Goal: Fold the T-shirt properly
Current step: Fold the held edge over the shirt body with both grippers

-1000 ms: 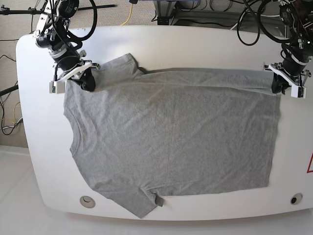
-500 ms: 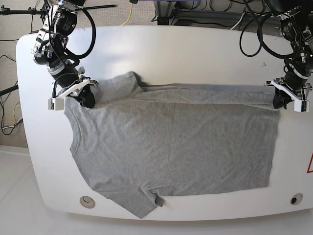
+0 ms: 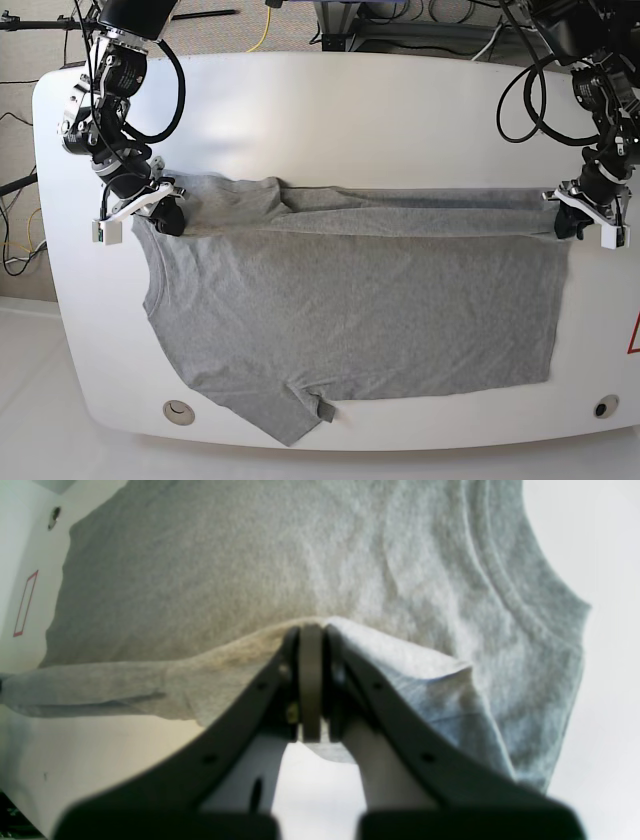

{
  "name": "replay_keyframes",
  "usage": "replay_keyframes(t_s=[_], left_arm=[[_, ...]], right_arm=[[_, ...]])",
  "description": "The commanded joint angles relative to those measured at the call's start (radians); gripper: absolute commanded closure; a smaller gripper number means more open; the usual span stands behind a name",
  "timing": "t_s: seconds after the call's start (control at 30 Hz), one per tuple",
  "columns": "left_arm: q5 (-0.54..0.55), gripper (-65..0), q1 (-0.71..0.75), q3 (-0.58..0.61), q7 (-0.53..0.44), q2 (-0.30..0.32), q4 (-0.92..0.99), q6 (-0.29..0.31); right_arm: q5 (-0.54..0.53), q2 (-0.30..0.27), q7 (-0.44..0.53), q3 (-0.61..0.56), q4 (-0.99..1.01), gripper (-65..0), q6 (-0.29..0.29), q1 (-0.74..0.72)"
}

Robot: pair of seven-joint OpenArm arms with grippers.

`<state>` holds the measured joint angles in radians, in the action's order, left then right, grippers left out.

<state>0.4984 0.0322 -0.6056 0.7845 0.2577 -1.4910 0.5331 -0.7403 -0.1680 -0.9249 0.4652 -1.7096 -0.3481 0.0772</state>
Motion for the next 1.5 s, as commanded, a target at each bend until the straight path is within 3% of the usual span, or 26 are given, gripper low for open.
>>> replay_keyframes(t_s=[0.0, 0.67, 1.47], left_arm=[[0.011, 0.0, -0.027, -0.006, -0.011, 0.018, 0.003, -0.007], [-0.019, 0.0, -0.185, 0.04, 0.002, 0.031, 0.145, 0.001], [-0.095, 0.0, -0.234, 0.046, -0.027, 0.026, 0.148, 0.006]], right_arm=[[-0.02, -0.018, 0.024, 0.002, 0.014, 0.0, -0.008, -0.033], [0.004, -0.036, 0.022, -0.009, 0.222, 0.0, -0.008, -0.241], [0.011, -0.032, 0.021, -0.032, 0.311, 0.0, -0.015, -0.309]])
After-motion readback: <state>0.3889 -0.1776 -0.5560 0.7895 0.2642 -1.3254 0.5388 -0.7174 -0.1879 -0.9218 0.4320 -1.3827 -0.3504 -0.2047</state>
